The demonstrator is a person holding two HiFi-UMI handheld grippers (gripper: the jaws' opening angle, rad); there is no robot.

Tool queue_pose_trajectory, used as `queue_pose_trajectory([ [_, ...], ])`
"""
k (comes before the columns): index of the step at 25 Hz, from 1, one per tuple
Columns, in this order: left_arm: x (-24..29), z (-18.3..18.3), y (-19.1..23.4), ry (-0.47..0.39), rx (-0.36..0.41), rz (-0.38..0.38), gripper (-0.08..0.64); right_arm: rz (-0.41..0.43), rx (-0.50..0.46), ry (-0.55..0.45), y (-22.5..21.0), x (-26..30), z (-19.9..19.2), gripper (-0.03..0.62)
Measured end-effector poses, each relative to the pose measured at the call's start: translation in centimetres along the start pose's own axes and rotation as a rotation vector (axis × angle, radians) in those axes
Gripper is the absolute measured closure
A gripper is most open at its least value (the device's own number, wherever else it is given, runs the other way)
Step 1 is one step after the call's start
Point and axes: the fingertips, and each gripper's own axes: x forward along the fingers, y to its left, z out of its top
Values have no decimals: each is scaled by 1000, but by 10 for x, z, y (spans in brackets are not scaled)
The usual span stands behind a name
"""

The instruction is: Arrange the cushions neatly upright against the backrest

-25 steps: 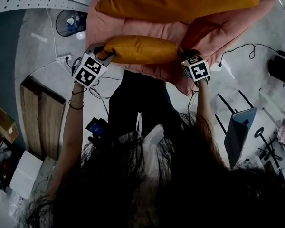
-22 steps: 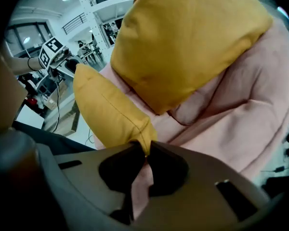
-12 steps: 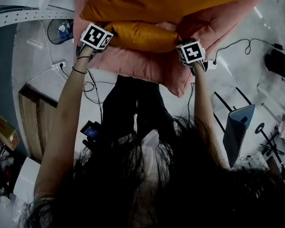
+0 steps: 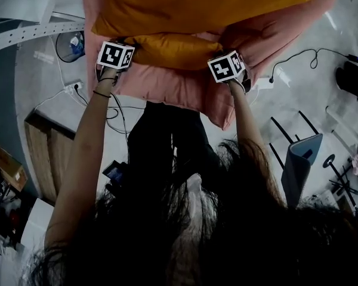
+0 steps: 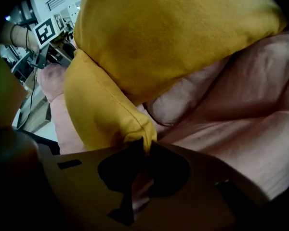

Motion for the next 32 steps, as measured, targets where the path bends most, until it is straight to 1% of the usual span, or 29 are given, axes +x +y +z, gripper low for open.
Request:
queue_pose_trajectory([
  [2,-2,4,-3,-33,24,-13,380,-30,-17,-6,-1,0,-1,554],
  [3,-5,6,-4,-56,44,-22,380,-32,-20,-10,-1,-1,-1,554],
  [6,-19,5,-5,-115,98,-26,380,2,4,-33,2,-9,2,554],
  [8,-32,2,-5,-144,106,-16,379,36,22,-55,4,-18,4,552],
  [9,-39,0,-6,-163,98,-17,373,49,28,-67,4,-24,5,552],
  [10,-48,-2,-8,-187,80,-23,349,55,32,-75,3,-30,4,552],
  [11,-57,-4,-9,-215,54,-33,324,49,34,-81,0,-38,3,551],
  [12,-68,-4,-10,-245,25,-41,318,32,32,-90,-5,-47,2,551],
  [14,-90,-4,-8,-309,-18,-41,314,-3,28,-148,-16,-66,8,551],
  [15,-101,-1,-5,-339,-25,-31,314,-8,44,-193,-21,-77,14,551],
  [16,-112,2,0,-367,-24,-14,314,3,83,-244,-26,-87,21,549],
  [17,-122,8,6,-393,-16,6,314,32,139,-302,-31,-96,28,544],
  [18,-132,16,12,-420,-6,24,314,77,203,-364,-35,-105,36,491],
  [19,-141,25,18,-446,3,39,314,128,267,-426,-38,-112,44,351],
  [20,-149,35,24,-470,12,49,314,173,327,-489,-42,-120,54,325],
  [22,-159,56,34,-499,35,56,304,233,434,-606,-55,-132,70,325],
  [23,-160,65,39,-492,56,59,293,258,482,-655,-61,-136,77,324],
  [24,-158,71,43,-468,84,63,280,284,529,-698,-67,-140,84,320],
  [26,-146,75,52,-374,153,69,261,343,617,-772,-76,-145,98,312],
  [28,-129,71,58,-271,209,59,256,411,697,-829,-79,-148,113,308],
  [29,-122,70,59,-241,222,47,256,439,732,-850,-81,-148,121,308],
  [30,-117,71,59,-228,223,33,256,458,760,-865,-82,-146,128,308],
  [32,-112,74,60,-231,208,16,258,477,795,-880,-85,-140,140,308],
])
